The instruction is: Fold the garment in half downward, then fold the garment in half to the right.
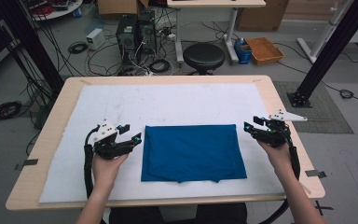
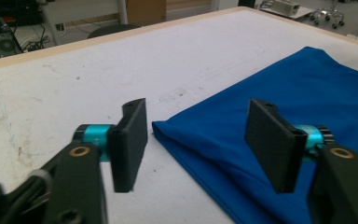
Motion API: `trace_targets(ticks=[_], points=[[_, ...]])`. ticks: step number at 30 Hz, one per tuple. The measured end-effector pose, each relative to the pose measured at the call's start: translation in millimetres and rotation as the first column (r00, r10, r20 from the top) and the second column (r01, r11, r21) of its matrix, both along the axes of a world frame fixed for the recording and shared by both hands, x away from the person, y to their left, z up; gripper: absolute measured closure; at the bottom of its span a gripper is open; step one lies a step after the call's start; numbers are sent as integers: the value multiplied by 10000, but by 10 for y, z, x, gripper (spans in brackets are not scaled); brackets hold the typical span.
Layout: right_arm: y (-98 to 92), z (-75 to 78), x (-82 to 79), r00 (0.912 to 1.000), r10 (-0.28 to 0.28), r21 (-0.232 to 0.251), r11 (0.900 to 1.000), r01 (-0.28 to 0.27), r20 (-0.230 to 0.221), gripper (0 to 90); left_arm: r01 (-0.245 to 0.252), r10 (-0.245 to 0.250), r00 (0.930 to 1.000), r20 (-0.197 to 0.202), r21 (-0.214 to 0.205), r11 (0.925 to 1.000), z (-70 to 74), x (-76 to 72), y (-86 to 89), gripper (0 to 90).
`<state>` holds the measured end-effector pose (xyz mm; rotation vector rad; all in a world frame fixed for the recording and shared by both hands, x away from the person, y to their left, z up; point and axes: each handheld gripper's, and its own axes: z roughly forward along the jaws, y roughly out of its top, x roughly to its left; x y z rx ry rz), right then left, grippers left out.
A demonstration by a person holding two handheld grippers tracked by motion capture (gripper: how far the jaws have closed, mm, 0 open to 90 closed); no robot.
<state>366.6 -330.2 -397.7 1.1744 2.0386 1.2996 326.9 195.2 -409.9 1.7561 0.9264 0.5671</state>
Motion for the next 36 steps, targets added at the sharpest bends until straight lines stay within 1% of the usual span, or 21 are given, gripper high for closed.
trace_targets(ticks=[2, 5, 6, 7, 9, 10, 12, 14, 16, 18, 19, 21, 25, 29, 32, 34, 36], points=[[-1, -1, -3, 10000, 7, -16, 10000, -7, -6, 465, 77, -77, 10000, -49, 19, 10000, 17, 5, -15, 345], [-2, 7, -8, 10000, 8, -36, 10000, -8, 22, 465, 110, -111, 9999, 76, 144, 9998, 50, -9, -49, 344], [-1, 10, -6, 10000, 27, -50, 10000, -27, 57, 465, 89, -91, 9999, 130, 146, 9999, 62, -15, -64, 329], [3, 13, -5, 10000, 39, -30, 10000, -39, 48, 463, 66, -68, 9999, 133, 186, 9998, 78, -27, -82, 311], [12, 16, 4, 10000, 87, -25, 10000, -87, -3, 453, 138, -141, 9998, 134, 236, 9996, 97, -42, -102, 305], [18, 18, 8, 9998, 188, -2, 9998, -188, -31, 438, 179, -182, 9998, 125, 234, 9996, 105, -48, -115, 305], [49, 35, 8, 9979, 652, 84, 9978, -652, -50, 424, 373, -374, 9993, 9, 252, 9990, 116, -63, -142, 306], [106, 63, 7, 9942, 1070, -22, 9943, -1070, -79, 392, 530, -527, 9985, -139, 253, 9983, 124, -75, -167, 305], [177, 99, -1, 9917, 1284, -152, 9916, -1285, -56, 374, 734, -728, 9968, -332, 146, 9972, 126, -90, -196, 305], [247, 136, -7, 9895, 1444, -173, 9894, -1443, 14, 362, 931, -921, 9944, -527, 176, 9955, 132, -114, -227, 306], [280, 153, -4, 9878, 1555, -190, 9877, -1554, 56, 361, 977, -965, 9936, -587, 172, 9951, 137, -132, -240, 305], [345, 186, -8, 9853, 1708, -219, 9851, -1705, 107, 361, 988, -973, 9935, -583, 223, 9949, 145, -177, -256, 306], [467, 251, -15, 9805, 1962, -307, 9802, -1957, 111, 362, 712, -701, 9953, -675, 141, 9974, 142, -300, -249, 306], [586, 317, -30, 9754, 2187, -340, 9754, -2177, 268, 363, 189, -156, 9953, -956, 337, 9993, 94, -459, -240, 313], [685, 348, -25, 9707, 2382, -377, 9708, -2370, 321, 364, -209, 256, 9922, -1222, 402, 9990, 17, -578, -246, 325], [757, 353, -8, 9678, 2501, -422, 9676, -2488, 288, 365, -356, 422, 9894, -1390, 498, 9981, -51, -650, -261, 362], [828, 356, 9, 9653, 2601, -462, 9648, -2589, 222, 366, -508, 562, 9853, -1616, 379, 9980, -121, -722, -276, 393]])
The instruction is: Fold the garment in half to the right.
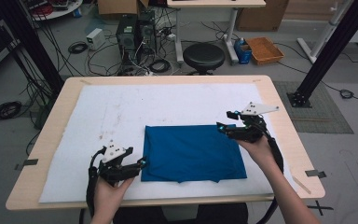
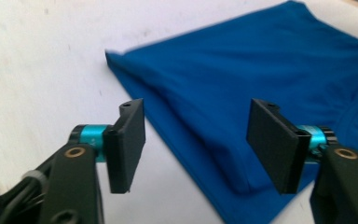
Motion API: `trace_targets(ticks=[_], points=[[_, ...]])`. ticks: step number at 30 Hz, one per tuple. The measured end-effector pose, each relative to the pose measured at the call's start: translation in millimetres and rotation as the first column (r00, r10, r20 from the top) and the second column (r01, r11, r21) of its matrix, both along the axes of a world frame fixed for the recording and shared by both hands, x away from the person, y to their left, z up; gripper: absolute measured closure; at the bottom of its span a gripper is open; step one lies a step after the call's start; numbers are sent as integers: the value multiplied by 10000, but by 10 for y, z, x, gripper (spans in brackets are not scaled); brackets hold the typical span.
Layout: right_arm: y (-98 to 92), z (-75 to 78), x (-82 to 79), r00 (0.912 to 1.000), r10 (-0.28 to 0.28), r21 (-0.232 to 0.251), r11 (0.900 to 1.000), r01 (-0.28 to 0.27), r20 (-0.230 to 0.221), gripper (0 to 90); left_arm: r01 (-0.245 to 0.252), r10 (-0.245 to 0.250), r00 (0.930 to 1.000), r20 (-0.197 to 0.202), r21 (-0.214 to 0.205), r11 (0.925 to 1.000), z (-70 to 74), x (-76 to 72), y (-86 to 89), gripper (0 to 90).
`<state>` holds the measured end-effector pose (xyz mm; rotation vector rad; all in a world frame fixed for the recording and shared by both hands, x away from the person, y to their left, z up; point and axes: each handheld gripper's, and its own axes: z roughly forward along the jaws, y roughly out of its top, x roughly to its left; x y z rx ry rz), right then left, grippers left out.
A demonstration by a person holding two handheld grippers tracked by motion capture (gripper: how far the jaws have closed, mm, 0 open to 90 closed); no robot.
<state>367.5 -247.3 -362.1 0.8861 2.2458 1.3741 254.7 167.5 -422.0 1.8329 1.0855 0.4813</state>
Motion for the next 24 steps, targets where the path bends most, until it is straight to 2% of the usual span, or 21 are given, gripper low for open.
trace_targets(ticks=[3, 5, 9, 12, 14, 17, 19, 24], points=[[117, -1, 22, 9997, 226, -11, 9997, -226, 13, 368, -343, 330, 9977, -594, -218, 9992, -97, -63, -32, 418], [207, -2, 30, 9994, 352, -74, 9994, -352, -4, 370, -626, 605, 9939, -922, -195, 9978, -157, -80, -54, 420], [376, -10, 61, 9982, 604, -238, 9979, -603, 25, 370, -974, 921, 9868, -1331, -340, 9947, -229, -74, -110, 441], [483, -22, 86, 9975, 703, -255, 9972, -703, -17, 370, -1294, 1233, 9811, -1492, -321, 9911, -236, -72, -156, 444], [551, -32, 109, 9968, 793, -303, 9964, -794, -31, 372, -1136, 1081, 9824, -1520, -277, 9931, -246, -62, -193, 461], [656, -60, 149, 9964, 847, -254, 9961, -849, -96, 374, -1007, 1003, 9833, -1520, 49, 9949, -257, -57, -249, 470], [720, -79, 168, 9957, 895, -307, 9954, -902, -228, 374, -1123, 1124, 9792, -1688, 105, 9936, -280, -43, -272, 483], [946, -109, 216, 9928, 1146, -592, 9914, -1165, -338, 374, -1405, 1446, 9770, -1566, 367, 9894, -291, -60, -296, 553]])
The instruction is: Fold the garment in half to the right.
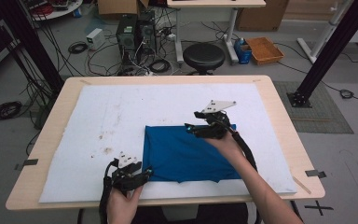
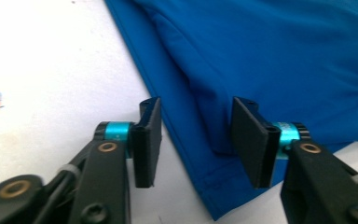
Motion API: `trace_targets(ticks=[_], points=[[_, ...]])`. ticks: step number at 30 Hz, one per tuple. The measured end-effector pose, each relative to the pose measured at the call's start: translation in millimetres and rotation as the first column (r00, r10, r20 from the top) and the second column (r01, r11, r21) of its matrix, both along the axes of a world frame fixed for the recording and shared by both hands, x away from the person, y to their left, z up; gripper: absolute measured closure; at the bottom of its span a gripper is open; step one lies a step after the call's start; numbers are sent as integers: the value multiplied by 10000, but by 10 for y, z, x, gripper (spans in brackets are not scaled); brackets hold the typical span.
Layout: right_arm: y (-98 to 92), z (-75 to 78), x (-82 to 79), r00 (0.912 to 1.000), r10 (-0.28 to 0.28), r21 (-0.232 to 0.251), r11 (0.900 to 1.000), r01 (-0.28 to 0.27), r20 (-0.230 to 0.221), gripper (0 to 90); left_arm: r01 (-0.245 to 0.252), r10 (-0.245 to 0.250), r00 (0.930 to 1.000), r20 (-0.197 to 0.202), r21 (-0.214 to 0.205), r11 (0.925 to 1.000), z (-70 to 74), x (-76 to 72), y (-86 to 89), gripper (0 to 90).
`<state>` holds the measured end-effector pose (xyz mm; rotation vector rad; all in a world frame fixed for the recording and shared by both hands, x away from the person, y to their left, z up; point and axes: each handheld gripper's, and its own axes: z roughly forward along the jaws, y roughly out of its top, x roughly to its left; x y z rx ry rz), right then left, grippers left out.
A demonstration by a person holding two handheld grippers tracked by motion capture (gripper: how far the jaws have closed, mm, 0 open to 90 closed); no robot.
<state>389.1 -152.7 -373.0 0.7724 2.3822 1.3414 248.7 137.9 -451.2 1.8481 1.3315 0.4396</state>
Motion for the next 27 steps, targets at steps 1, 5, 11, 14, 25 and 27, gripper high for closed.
trace_targets(ticks=[1, 5, 11, 14, 25, 27], points=[[56, -3, 18, 10000, 60, -41, 10000, -60, -19, 375, -115, 115, 9999, 54, 55, 9999, -2, -4, -14, 559], [305, -31, 99, 9994, 276, -185, 9994, -280, -232, 382, -136, 133, 9998, 171, 164, 9998, -1, -21, -51, 587], [676, -162, 254, 9942, 500, -374, 9979, -538, -955, 457, 36, -44, 9998, 212, 365, 9993, 1, -24, -88, 654], [856, -203, 317, 9913, 614, -406, 9970, -666, -1164, 506, 66, -69, 9998, 162, 197, 9998, 0, -24, -87, 683], [1479, -497, 640, 9686, 6, -939, 9953, -248, -2486, 669, 217, -216, 9997, 72, -99, 9997, -7, -18, -73, 749], [1542, -543, 672, 9678, -47, -862, 9961, -176, -2517, 669, 241, -240, 9997, 74, -123, 9996, -9, -17, -67, 751]])
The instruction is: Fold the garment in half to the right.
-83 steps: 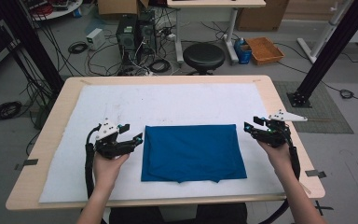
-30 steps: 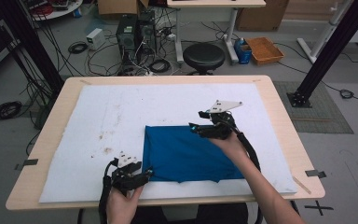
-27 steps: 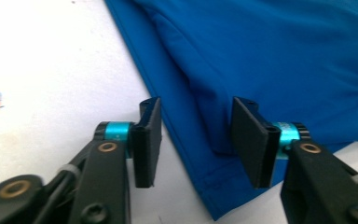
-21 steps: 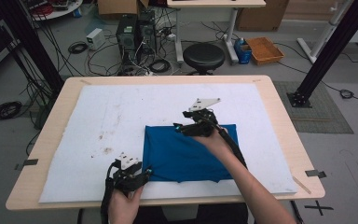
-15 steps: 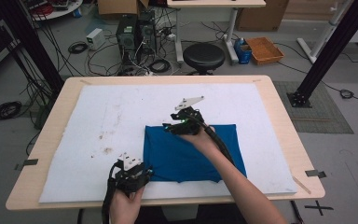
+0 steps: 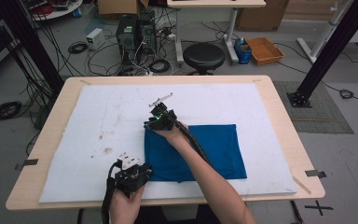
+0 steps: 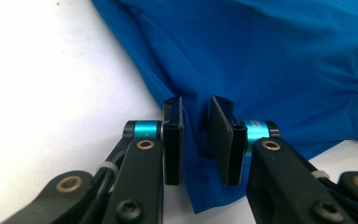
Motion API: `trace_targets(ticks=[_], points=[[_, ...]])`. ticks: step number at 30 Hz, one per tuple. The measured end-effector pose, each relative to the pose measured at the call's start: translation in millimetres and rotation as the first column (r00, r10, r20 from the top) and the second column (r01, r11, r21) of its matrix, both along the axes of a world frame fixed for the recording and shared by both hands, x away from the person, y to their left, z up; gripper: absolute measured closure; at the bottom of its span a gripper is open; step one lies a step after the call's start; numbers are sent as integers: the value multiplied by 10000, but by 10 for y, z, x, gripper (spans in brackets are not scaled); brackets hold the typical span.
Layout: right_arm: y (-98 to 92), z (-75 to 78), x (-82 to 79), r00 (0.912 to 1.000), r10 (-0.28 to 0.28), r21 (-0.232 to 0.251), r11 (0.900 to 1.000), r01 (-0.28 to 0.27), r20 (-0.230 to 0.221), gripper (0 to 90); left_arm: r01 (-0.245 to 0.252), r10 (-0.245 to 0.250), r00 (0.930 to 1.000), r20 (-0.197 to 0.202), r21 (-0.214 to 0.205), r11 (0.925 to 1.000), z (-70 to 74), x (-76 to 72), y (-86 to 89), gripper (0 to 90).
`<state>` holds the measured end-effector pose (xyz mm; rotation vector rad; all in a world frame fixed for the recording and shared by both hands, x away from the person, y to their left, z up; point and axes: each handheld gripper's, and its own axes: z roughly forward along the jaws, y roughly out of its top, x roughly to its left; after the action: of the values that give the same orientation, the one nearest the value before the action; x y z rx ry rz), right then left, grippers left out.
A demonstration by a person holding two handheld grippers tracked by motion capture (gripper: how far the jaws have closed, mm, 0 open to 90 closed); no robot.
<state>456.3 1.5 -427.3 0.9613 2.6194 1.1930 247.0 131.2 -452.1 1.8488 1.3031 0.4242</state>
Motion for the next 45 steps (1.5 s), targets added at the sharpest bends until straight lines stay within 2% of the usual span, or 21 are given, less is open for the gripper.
trace_targets(ticks=[2, 4, 5, 7, 9, 11, 14, 19, 21, 25, 30, 34, 40, 44, 45], points=[[60, -39, 17, 10000, 18, -127, 9999, -18, -26, 669, 21, -21, 10000, -4, -15, 10000, -1, 0, 3, 752], [118, -77, 33, 9999, 83, -590, 9982, -78, 72, 670, 60, -60, 10000, 3, -31, 10000, -2, 1, 7, 753], [140, -96, 37, 10000, 83, -662, 9978, -80, 39, 687, 88, -88, 10000, -3, -35, 10000, -3, 2, 11, 753], [170, -129, 38, 9996, 287, -864, 9959, -281, 61, 807, 124, -124, 9999, -7, -49, 9999, -2, 3, 19, 754], [186, -134, 27, 9982, 518, -1023, 9936, -485, 301, 875, 144, -144, 9999, 23, -85, 9999, -5, 4, 20, 764], [186, -113, 17, 9977, 530, -1101, 9928, -481, 416, 879, 229, -228, 9997, 51, -120, 9997, -3, 7, 23, 788], [144, -49, 12, 9969, 564, -896, 9946, -514, 547, 880, 311, -309, 9995, 100, -245, 9992, 10, 14, 51, 842], [2, 164, -23, 9954, 482, -285, 9985, -460, 825, 880, 431, -416, 9985, 359, -401, 9983, 78, -5, 54, 859], [-99, 270, -33, 9951, 510, 97, 9986, -520, 851, 880, 560, -536, 9970, 556, -420, 9975, 144, -14, 33, 860], [-377, 487, -56, 9944, 600, 571, 9962, -651, 871, 880, 940, -856, 9916, 968, -850, 9919, 297, -7, -100, 860], [-807, 702, -74, 9953, 509, 929, 9939, -586, 827, 880, 1862, -1724, 9777, 1199, -1152, 9757, 458, 28, -414, 860], [-1163, 808, -82, 9949, 421, 982, 9938, -512, 919, 879, 2588, -2418, 9617, 1287, -1372, 9562, 541, 82, -694, 860], [-1713, 849, -65, 9971, -53, 854, 9963, -12, 755, 881, 3426, -3259, 9380, 1178, -1740, 9232, 560, 221, -1156, 860], [-2047, 845, -58, 9973, -321, 746, 9968, 272, 659, 881, 3896, -3755, 9201, 1114, -1605, 9069, 543, 304, -1471, 860], [-2128, 833, -50, 9972, -387, 701, 9970, 341, 642, 881, 3957, -3819, 9176, 1106, -1591, 9045, 533, 321, -1540, 860]])
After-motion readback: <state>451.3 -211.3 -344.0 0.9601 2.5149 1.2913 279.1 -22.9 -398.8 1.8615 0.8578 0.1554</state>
